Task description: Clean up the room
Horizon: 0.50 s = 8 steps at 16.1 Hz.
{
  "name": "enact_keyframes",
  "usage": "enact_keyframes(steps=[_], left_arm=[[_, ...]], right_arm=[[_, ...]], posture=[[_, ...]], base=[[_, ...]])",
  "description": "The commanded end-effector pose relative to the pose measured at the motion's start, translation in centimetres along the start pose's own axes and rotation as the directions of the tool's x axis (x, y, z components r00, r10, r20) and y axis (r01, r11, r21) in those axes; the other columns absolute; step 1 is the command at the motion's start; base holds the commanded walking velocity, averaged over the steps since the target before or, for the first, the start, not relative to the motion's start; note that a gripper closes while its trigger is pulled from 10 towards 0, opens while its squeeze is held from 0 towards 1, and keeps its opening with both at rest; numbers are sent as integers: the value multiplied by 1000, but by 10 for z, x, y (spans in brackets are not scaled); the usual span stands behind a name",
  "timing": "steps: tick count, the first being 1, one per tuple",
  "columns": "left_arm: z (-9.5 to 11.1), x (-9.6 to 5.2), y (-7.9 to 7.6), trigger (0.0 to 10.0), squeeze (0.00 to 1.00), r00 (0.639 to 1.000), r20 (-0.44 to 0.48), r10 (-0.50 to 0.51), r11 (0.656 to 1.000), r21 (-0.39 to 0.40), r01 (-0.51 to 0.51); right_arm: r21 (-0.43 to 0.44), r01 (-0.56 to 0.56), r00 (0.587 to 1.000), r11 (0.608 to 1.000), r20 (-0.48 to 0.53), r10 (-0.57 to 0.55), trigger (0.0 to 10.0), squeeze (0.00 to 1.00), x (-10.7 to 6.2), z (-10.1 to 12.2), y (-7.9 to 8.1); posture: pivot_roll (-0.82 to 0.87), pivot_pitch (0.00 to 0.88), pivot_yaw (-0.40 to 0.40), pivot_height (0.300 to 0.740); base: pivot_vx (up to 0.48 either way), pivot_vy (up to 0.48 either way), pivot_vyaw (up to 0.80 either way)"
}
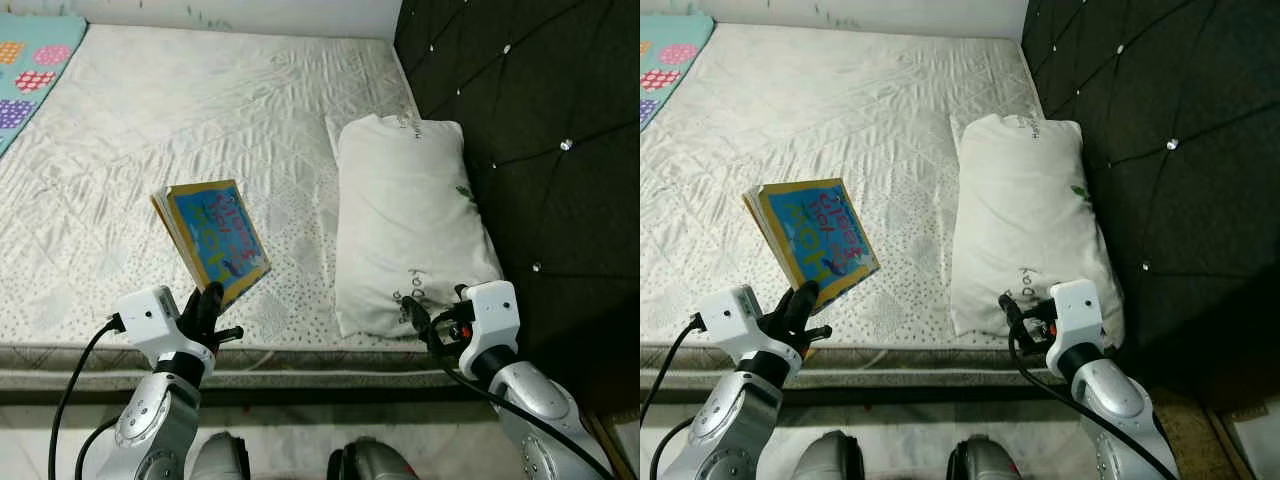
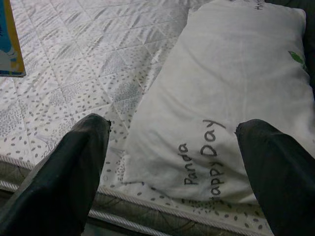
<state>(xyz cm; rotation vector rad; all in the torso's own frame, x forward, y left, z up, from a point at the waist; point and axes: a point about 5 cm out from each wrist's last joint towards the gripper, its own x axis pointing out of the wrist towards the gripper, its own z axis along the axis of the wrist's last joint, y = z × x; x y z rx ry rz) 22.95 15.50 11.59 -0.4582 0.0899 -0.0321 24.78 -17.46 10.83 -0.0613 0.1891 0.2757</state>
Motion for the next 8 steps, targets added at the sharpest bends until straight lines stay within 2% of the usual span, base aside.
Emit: enact_keyframes(steps=[1, 2, 8], left_arm=[[9, -2, -6, 10000, 0, 998, 53, -22, 1000, -2, 22], [10, -2, -6, 10000, 0, 998, 55, -22, 1000, -3, 22], [10, -1, -7, 10000, 0, 998, 59, -20, 1000, -9, 20]], right_arm=[[-11, -2, 1000, 1000, -2, 2, 10000, 0, -2, 1, -3], [-12, -2, 1000, 1000, -2, 2, 10000, 0, -2, 2, -3], [-19, 1, 1000, 1000, 0, -1, 10000, 0, 2, 3, -5]], posture=[[-46, 197, -67, 666], [-47, 197, -68, 666], [-49, 201, -73, 666]], base=[[0, 0, 0], [0, 0, 0], [255, 0, 0]])
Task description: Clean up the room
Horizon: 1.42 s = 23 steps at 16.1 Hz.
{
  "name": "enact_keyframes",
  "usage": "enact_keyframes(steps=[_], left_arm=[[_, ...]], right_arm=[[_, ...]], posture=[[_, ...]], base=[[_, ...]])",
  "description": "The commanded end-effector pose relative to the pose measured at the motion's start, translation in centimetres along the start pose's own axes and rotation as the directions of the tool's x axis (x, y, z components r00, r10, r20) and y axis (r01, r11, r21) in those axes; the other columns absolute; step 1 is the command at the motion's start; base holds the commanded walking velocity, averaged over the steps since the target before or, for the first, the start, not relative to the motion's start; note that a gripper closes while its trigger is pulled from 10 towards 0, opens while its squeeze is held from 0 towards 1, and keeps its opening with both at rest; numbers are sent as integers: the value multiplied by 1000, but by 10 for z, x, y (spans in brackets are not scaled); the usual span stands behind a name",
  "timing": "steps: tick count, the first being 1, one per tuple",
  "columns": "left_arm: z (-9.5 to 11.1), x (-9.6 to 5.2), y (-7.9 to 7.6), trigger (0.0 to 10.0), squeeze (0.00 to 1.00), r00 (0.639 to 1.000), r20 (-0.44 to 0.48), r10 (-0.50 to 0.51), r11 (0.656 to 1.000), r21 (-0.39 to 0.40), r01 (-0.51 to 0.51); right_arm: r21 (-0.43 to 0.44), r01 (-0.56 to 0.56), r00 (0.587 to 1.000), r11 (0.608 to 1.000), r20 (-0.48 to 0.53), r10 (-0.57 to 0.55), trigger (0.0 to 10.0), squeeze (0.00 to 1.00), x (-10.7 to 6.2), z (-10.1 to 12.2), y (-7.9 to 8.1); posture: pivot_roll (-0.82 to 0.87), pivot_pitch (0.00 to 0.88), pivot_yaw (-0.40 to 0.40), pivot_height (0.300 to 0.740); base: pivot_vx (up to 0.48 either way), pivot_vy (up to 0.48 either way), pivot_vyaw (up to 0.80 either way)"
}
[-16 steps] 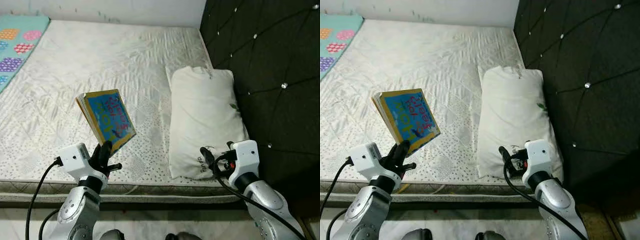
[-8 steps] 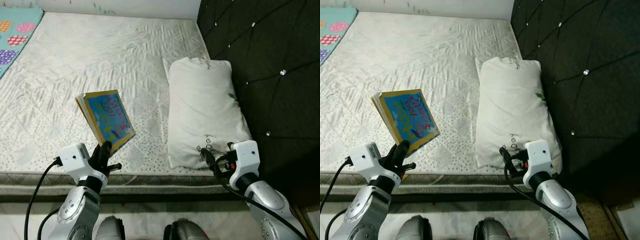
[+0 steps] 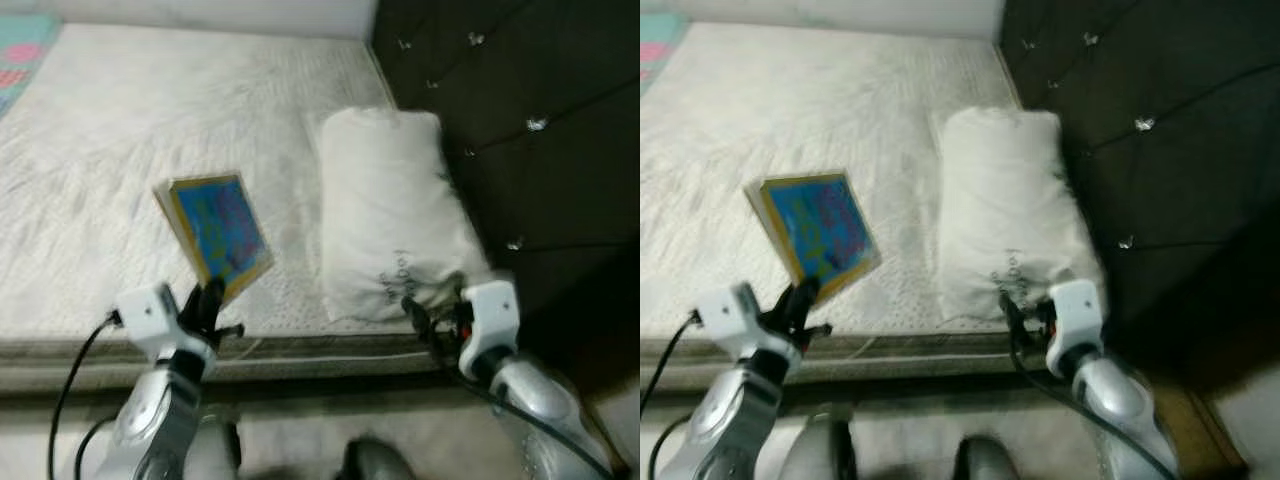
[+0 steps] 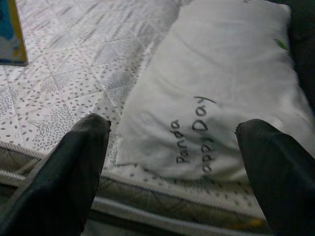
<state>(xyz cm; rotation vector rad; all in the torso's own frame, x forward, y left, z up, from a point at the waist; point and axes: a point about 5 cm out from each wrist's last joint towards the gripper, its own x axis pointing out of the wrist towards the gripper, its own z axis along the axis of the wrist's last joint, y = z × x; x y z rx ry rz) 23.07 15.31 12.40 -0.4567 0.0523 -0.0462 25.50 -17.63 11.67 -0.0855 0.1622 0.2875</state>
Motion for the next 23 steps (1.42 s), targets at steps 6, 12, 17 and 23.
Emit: enact_keyframes(steps=[6, 12, 17, 23], left_arm=[[4, -1, -1, 10000, 0, 1000, 28, 7, 1000, -11, -6], [4, 0, -1, 10000, 0, 1000, 25, 6, 1000, -8, -5], [1, 0, -1, 10000, 0, 1000, 9, 8, 1000, -17, -8], [-1, 1, -3, 10000, 0, 1000, 4, 16, 1000, -21, -16]], right_arm=[[4, 14, 1000, 1000, -21, -14, 10000, 0, 0, -5, -3], [7, 21, 1000, 1000, -16, -21, 10000, 0, 1, -5, -3], [7, 12, 1000, 1000, -13, -12, 10000, 0, 0, -6, -2], [-1, -9, 1000, 1000, -15, 9, 10000, 0, -1, -7, 0]], posture=[[-48, 203, -74, 666], [-46, 202, -72, 666], [-47, 198, -69, 666], [-48, 196, -74, 591]], base=[[266, 0, 0], [276, 0, 0], [51, 0, 0], [0, 0, 0]])
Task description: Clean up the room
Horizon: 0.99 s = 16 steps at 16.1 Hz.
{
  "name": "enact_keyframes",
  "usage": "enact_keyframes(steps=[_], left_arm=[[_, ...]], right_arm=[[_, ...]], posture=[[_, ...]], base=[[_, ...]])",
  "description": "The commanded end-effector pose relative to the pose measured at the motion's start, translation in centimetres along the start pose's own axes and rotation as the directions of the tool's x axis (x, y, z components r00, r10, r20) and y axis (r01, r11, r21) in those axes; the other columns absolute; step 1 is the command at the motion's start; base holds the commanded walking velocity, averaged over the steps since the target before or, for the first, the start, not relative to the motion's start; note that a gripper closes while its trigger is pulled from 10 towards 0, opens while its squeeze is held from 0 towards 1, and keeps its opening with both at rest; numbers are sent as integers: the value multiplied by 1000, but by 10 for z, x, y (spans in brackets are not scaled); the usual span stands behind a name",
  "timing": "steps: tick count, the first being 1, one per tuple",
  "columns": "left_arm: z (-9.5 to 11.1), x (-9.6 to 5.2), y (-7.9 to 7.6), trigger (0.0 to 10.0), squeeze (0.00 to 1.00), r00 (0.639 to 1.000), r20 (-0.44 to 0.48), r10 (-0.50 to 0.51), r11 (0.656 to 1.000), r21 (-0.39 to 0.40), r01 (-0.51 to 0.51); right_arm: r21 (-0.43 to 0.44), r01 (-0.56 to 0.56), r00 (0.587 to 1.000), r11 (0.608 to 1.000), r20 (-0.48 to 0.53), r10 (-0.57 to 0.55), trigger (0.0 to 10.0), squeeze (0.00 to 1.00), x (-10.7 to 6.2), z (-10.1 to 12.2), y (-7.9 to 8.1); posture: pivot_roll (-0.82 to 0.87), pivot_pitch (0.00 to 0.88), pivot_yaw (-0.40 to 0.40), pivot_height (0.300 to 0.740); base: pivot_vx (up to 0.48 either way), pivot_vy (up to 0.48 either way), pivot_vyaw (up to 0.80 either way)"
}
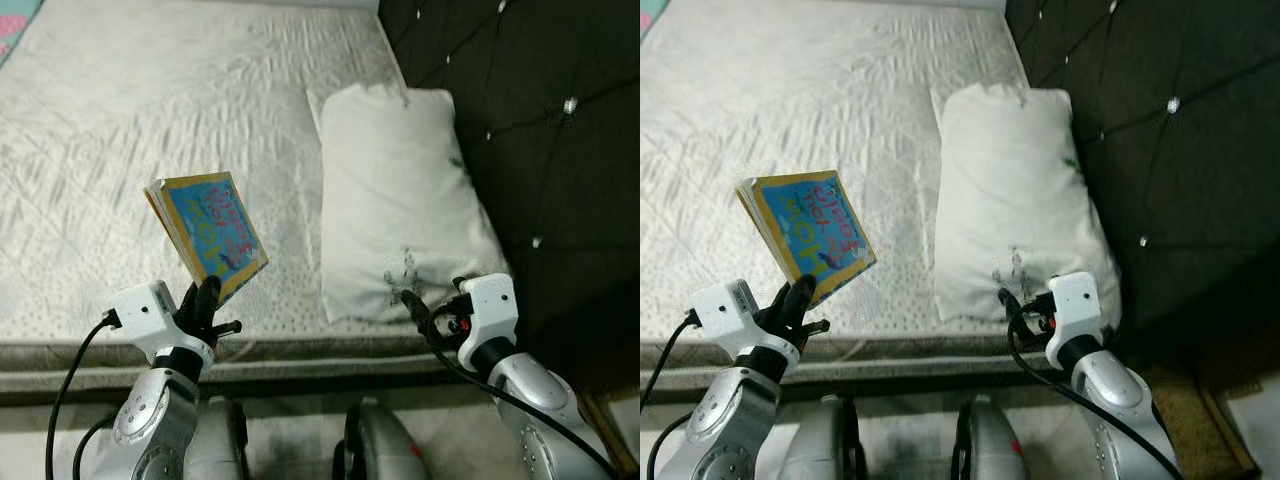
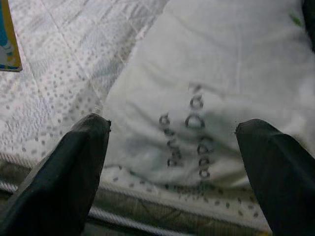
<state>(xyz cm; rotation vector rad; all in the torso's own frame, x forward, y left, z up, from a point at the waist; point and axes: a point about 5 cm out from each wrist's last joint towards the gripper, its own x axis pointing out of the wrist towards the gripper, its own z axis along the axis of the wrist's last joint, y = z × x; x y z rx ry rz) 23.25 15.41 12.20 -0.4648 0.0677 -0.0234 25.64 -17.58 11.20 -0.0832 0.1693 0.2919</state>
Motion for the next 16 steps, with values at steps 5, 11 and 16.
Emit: enact_keyframes(steps=[5, 11, 16], left_arm=[[3, -1, -1, 10000, 0, 998, 38, 41, 999, 6, -41], [7, 0, 0, 10000, 0, 997, 60, 39, 999, 11, -39], [9, 0, -1, 10000, 0, 997, 76, 23, 1000, 19, -24]], right_arm=[[-14, -17, 1000, 1000, -8, 17, 10000, 0, -2, -3, -1], [-27, -9, 1000, 1000, -5, 9, 10000, 0, 1, -1, -4], [-51, -15, 1000, 999, 12, 16, 10000, 0, 3, 1, -4]], posture=[[-50, 195, -75, 541], [-51, 197, -78, 541], [-50, 202, -77, 541]], base=[[0, 0, 0], [0, 0, 0], [176, 0, 0]])
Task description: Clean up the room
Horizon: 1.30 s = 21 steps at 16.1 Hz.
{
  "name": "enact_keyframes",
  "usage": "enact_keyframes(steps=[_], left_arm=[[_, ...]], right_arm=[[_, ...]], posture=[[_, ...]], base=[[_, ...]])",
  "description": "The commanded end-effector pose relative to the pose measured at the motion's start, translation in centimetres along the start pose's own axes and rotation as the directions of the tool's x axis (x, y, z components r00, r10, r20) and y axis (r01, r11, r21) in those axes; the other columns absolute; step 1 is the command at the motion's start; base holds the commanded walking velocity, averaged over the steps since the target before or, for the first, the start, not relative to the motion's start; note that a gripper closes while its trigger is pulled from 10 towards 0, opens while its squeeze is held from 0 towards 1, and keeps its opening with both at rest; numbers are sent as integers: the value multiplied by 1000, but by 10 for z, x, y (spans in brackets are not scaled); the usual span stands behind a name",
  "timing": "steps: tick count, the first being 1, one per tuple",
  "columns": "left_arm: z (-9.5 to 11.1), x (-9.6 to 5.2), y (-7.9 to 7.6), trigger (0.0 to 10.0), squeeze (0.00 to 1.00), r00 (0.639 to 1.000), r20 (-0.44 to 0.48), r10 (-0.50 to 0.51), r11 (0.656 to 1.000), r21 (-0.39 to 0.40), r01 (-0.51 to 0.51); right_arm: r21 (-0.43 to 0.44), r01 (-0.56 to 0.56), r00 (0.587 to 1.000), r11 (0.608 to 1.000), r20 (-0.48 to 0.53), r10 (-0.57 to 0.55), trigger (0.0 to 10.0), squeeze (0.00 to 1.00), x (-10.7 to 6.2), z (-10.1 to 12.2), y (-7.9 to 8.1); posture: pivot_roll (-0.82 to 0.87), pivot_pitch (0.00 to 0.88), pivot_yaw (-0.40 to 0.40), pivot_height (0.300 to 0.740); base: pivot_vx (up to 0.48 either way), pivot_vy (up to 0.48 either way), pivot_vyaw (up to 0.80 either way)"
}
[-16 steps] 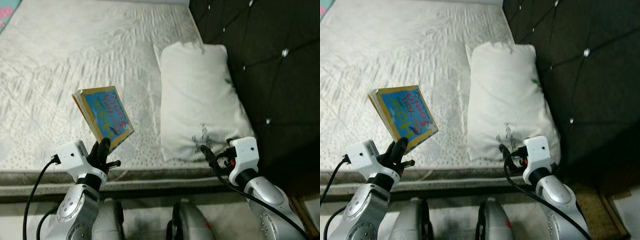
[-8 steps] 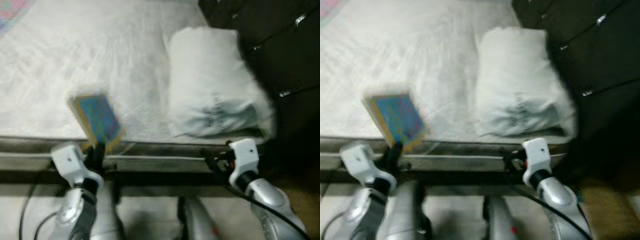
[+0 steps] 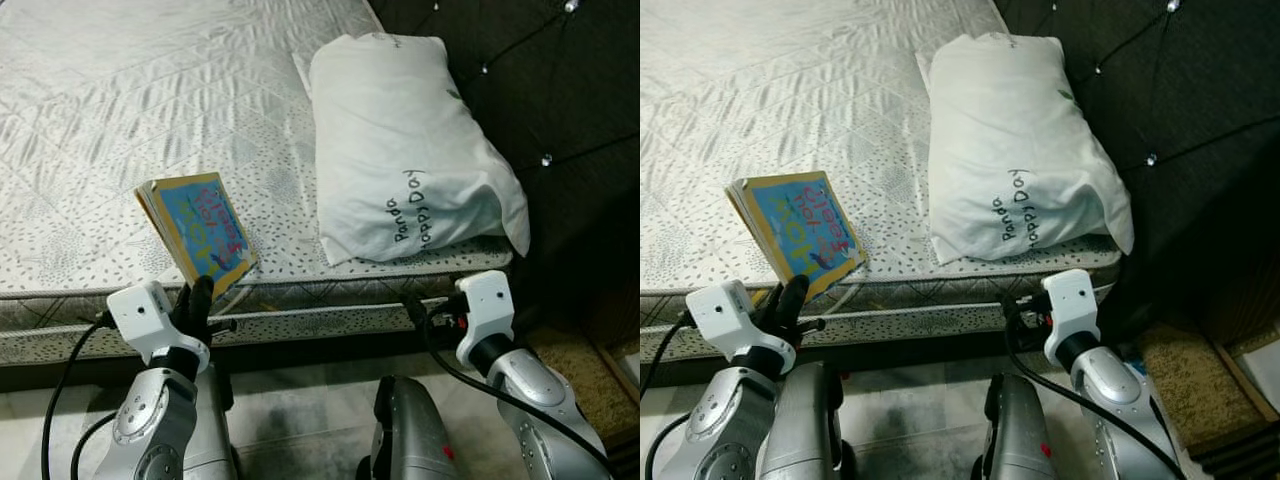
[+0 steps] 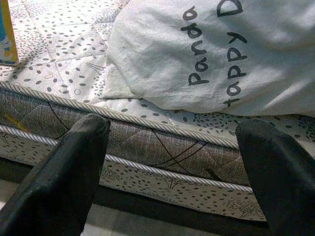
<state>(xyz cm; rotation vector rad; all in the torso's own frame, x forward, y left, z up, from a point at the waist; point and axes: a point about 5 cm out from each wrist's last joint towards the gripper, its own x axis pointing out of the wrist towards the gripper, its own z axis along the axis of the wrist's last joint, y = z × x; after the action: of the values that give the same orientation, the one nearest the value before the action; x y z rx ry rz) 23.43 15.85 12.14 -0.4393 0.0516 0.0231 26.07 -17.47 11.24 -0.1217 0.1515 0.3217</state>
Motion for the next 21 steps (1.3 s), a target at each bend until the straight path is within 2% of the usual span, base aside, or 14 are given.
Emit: enact_keyframes(steps=[1, 7, 9, 10, 14, 17, 20, 21], left_arm=[[7, -1, -5, 10000, 0, 999, 50, -19, 1000, -4, 19], [7, -1, -4, 10000, 0, 999, 44, -16, 1000, -2, 16], [7, 0, -4, 10000, 0, 999, 47, -24, 1000, 0, 24], [4, 0, -4, 10000, 0, 1000, 29, -11, 1000, -22, 12], [0, 6, -2, 10000, 0, 1000, 5, 29, 999, -22, -29], [-7, 15, 7, 10000, 0, 994, -81, 76, 992, -97, -84], [-5, 14, 9, 10000, 0, 990, -140, 24, 981, -189, -51], [-5, 11, 12, 10000, 0, 981, -193, -18, 970, -240, -29]], right_arm=[[-10, 10, 1000, 1000, 2, -10, 10000, 0, -2, 0, -4], [2, 17, 1000, 1000, 3, -17, 10000, 0, -1, -2, -3], [3, 18, 1000, 1000, 2, -18, 10000, 0, -1, -2, -4], [3, 21, 1000, 1000, 2, -21, 10000, 0, -1, -2, -4], [5, 28, 1000, 1000, 4, -29, 10000, 0, -1, -3, -5], [-7, 52, 999, 999, 0, -52, 10000, 0, -4, -2, -11], [-21, 73, 997, 997, -10, -74, 10000, 0, -8, -4, -18], [-27, 83, 996, 996, -13, -83, 10000, 0, -8, -5, -20]], posture=[[-50, 203, -77, 541], [-48, 205, -76, 541], [-48, 206, -76, 541], [-48, 206, -76, 541], [-51, 204, -74, 541], [-64, 204, -77, 541], [-60, 206, -77, 541], [-58, 206, -78, 541]], base=[[315, 0, 0], [294, 0, 75], [139, 0, 0], [0, 0, 0], [0, 0, 0], [0, 0, 0], [0, 0, 0], [0, 0, 0]])
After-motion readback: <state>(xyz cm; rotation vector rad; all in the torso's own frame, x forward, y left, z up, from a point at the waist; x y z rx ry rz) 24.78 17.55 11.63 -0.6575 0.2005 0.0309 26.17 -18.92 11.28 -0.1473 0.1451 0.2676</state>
